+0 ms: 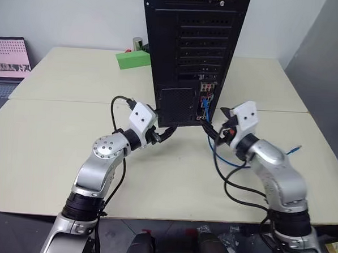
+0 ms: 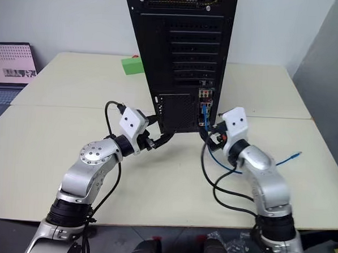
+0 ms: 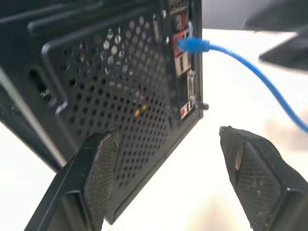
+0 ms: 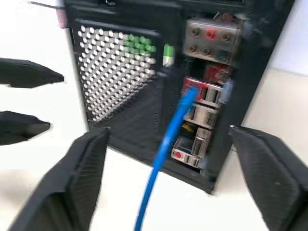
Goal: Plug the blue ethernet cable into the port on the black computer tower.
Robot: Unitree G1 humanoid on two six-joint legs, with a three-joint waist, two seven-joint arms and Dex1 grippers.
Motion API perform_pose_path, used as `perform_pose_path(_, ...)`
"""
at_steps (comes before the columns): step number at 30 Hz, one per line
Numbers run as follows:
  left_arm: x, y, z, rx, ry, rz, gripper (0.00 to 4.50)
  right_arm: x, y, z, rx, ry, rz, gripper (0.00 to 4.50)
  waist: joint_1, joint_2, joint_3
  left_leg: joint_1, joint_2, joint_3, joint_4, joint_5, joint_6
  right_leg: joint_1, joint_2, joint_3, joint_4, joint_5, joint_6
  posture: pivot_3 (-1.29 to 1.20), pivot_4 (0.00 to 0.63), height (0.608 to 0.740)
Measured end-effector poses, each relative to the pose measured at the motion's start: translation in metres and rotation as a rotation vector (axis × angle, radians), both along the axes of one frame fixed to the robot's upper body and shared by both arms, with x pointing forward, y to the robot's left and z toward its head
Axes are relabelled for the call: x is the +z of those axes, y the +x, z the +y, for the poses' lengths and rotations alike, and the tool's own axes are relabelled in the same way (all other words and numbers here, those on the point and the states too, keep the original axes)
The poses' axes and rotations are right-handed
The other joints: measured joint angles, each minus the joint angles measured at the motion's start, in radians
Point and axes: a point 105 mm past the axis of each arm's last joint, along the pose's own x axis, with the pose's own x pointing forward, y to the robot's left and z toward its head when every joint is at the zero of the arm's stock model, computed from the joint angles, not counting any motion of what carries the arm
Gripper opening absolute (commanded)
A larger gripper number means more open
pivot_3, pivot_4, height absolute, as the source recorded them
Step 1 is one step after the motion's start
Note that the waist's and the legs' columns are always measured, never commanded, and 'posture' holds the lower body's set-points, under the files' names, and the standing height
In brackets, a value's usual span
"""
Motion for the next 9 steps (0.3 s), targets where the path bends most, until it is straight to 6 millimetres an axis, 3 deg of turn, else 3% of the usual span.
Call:
perform_pose_path(6,0.008,-0.007,0.017,-0.067,0.030,0.027,3.57,0.023,-0.011,-0.034,0.120,0.037,-0.012,4.46,0.000,0.000,0.000,0.000,0.000,0.000,0.000,0.000,0.000,0.000,0.000,0.000,0.000,0.000,0.000,0.00,0.150,0.740)
perform_pose_path(9,0.010,-0.012,0.018,-0.112,0.028,0.052,3.57,0.028,-0.011,-0.040,0.154,0.028,-0.009,4.46,0.000,0.000,0.000,0.000,0.000,0.000,0.000,0.000,0.000,0.000,0.000,0.000,0.000,0.000,0.000,0.00,0.150,0.740)
